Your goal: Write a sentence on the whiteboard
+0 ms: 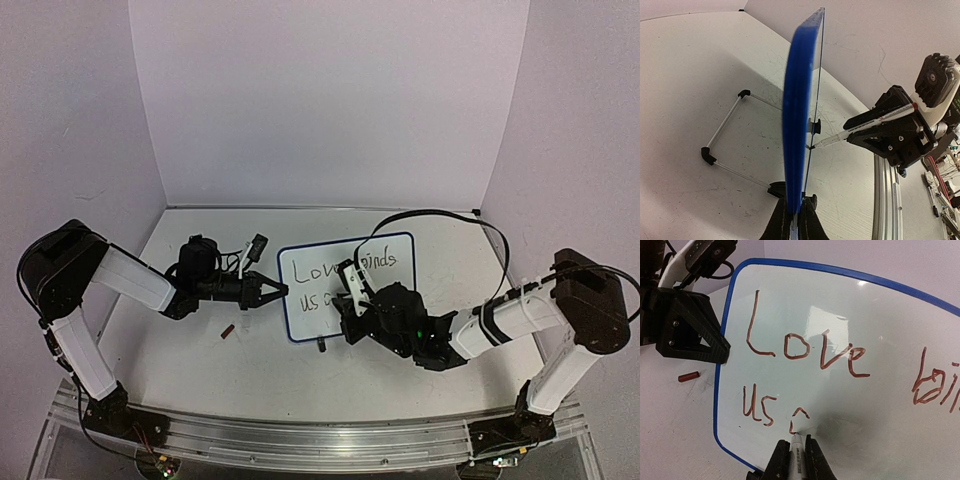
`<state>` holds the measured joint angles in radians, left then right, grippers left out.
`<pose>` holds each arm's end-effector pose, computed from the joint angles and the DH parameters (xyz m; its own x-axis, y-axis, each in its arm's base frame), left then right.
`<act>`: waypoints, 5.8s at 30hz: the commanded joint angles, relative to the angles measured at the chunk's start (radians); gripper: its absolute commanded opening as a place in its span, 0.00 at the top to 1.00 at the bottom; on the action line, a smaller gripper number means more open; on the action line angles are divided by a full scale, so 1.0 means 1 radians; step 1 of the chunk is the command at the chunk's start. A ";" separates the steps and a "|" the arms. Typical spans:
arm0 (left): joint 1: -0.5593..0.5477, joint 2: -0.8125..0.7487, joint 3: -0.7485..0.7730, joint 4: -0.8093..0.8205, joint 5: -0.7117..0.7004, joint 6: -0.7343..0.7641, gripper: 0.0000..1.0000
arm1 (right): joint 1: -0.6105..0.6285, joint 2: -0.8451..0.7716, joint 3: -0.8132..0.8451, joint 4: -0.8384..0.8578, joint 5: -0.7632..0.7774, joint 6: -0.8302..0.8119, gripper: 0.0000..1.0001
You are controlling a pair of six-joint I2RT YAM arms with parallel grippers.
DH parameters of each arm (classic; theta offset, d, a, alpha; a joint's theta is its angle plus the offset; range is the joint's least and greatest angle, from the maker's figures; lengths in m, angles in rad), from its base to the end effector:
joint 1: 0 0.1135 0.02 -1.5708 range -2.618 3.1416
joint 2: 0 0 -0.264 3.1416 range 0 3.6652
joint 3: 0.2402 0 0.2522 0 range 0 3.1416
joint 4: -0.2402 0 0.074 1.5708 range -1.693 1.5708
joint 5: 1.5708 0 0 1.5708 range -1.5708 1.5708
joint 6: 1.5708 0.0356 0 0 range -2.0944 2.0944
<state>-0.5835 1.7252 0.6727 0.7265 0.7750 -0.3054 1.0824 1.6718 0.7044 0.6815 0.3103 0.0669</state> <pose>0.2602 -0.2016 0.1595 -0.5396 0.0988 -0.8361 0.8226 0.2734 -0.4986 0.1684 0.2939 0.1781 -0.1791 -0.2013 -0.9630 -0.6930 0.7206 -0.0218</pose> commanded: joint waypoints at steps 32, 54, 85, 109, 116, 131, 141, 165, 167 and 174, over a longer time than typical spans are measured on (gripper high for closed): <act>0.001 -0.043 0.000 0.029 -0.019 0.022 1.00 | -0.036 -0.047 0.044 0.051 0.091 -0.059 1.00; 0.003 -0.049 -0.002 0.029 -0.018 0.023 1.00 | -0.024 -0.010 -0.012 -0.022 0.009 0.054 1.00; 0.002 -0.049 -0.002 0.028 -0.021 0.021 1.00 | -0.044 -0.083 0.019 0.066 -0.001 -0.043 1.00; 0.003 -0.055 -0.009 0.027 -0.022 0.026 1.00 | -0.049 -0.044 -0.033 0.017 0.003 0.035 1.00; 0.003 -0.059 -0.010 0.027 -0.022 0.026 1.00 | -0.037 -0.038 -0.059 0.006 0.007 0.071 1.00; 0.002 -0.056 -0.012 0.028 -0.025 0.028 1.00 | -0.038 -0.183 -0.094 0.014 0.002 0.023 1.00; 0.003 -0.059 -0.007 0.027 -0.024 0.024 1.00 | -0.062 -0.107 -0.014 0.062 -0.010 -0.016 1.00; 0.003 -0.053 -0.002 0.028 -0.019 0.030 1.00 | -0.090 -0.071 -0.014 0.017 -0.003 0.020 1.00; 0.003 -0.049 -0.001 0.028 -0.016 0.029 1.00 | -0.087 -0.075 -0.026 0.008 0.000 0.031 1.00; 0.003 -0.053 -0.002 0.028 -0.017 0.031 1.00 | -0.069 -0.063 -0.063 -0.011 -0.003 0.072 1.00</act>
<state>-0.5842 1.7119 0.6651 0.7254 0.7654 -0.2932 1.0061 1.5898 0.6640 0.7025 0.2928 0.1036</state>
